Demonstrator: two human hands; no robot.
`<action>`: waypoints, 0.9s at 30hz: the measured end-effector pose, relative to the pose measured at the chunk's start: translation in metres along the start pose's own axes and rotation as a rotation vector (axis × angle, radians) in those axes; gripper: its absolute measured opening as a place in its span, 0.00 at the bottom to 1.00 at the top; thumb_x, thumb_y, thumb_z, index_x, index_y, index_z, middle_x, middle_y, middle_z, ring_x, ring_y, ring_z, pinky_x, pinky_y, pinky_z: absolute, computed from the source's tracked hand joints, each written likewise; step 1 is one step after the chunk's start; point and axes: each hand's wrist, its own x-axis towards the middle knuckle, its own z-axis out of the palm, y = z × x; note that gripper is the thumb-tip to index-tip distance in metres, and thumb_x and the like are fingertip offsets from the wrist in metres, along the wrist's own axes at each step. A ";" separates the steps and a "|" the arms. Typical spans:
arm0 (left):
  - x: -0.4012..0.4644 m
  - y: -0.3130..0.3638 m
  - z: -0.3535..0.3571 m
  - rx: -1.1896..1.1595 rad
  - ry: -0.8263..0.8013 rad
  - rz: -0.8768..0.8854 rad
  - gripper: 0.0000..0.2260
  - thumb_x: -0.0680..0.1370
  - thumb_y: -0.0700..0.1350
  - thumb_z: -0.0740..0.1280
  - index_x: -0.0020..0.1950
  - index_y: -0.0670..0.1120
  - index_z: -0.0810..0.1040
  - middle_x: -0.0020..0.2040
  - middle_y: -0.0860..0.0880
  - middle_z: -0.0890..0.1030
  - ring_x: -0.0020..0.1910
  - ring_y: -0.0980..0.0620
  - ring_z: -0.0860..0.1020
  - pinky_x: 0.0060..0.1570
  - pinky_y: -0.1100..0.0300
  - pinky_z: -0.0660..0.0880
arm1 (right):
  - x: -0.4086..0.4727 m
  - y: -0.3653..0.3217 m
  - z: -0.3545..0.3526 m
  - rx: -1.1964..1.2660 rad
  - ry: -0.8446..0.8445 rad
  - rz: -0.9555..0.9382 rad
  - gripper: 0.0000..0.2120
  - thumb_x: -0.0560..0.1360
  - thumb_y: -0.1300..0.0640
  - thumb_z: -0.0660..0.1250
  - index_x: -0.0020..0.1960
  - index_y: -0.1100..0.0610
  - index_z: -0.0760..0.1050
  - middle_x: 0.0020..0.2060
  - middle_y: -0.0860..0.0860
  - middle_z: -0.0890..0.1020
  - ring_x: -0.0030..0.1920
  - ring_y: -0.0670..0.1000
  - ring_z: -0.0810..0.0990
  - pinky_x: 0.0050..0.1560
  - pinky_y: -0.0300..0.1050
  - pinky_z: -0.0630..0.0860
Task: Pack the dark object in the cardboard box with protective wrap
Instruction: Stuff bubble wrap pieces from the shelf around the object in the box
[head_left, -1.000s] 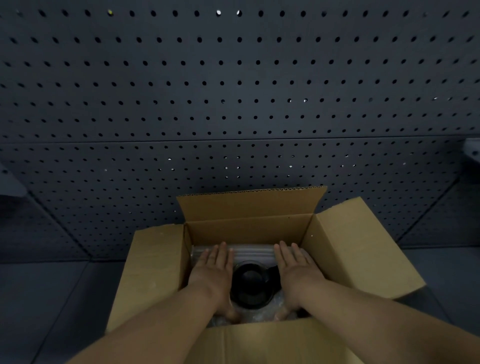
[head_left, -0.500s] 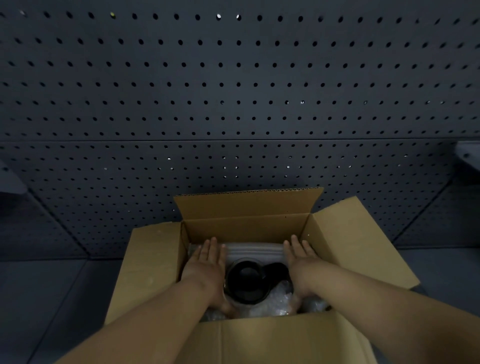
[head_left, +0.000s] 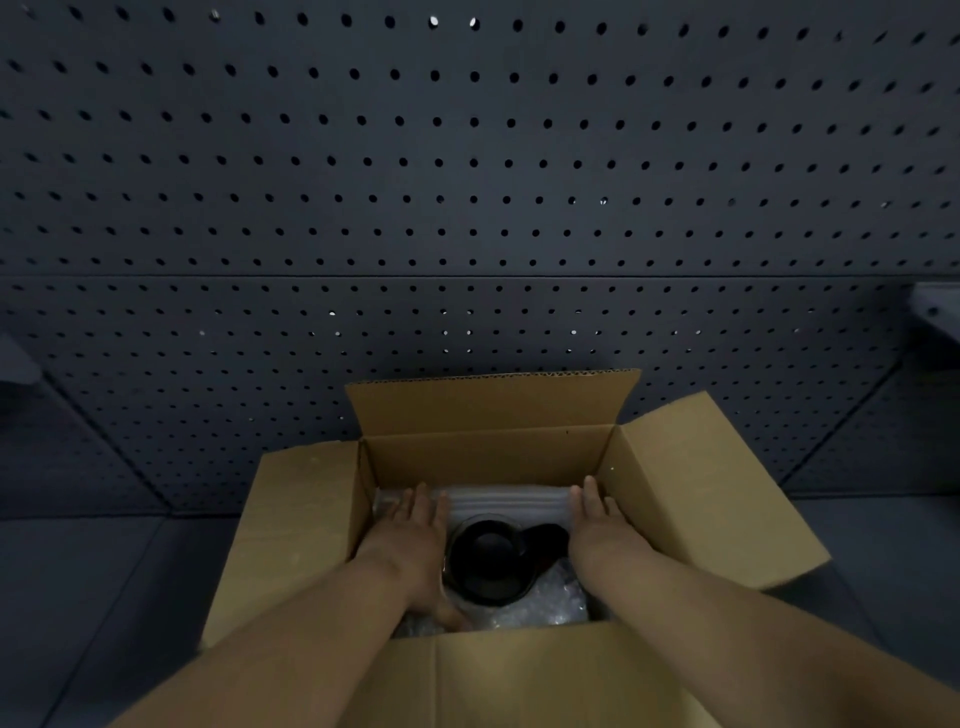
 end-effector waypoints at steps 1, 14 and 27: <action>0.001 0.000 0.000 0.002 -0.008 0.006 0.63 0.62 0.71 0.70 0.76 0.40 0.33 0.78 0.39 0.37 0.77 0.42 0.40 0.76 0.50 0.42 | 0.003 0.000 0.002 -0.017 0.012 -0.003 0.38 0.80 0.65 0.55 0.75 0.61 0.28 0.76 0.56 0.32 0.78 0.58 0.40 0.77 0.52 0.47; 0.002 0.003 -0.004 0.011 -0.059 0.006 0.61 0.64 0.67 0.73 0.76 0.40 0.35 0.78 0.39 0.39 0.77 0.41 0.47 0.75 0.50 0.54 | 0.016 0.000 0.006 -0.099 0.059 -0.045 0.39 0.79 0.67 0.57 0.75 0.63 0.30 0.75 0.57 0.31 0.77 0.58 0.37 0.77 0.52 0.45; 0.002 -0.001 -0.003 -0.011 -0.036 0.033 0.61 0.65 0.66 0.73 0.77 0.40 0.36 0.78 0.40 0.40 0.78 0.42 0.48 0.76 0.53 0.53 | 0.009 0.010 -0.003 -0.180 -0.006 -0.107 0.39 0.79 0.68 0.58 0.76 0.61 0.32 0.76 0.52 0.31 0.77 0.51 0.35 0.76 0.53 0.55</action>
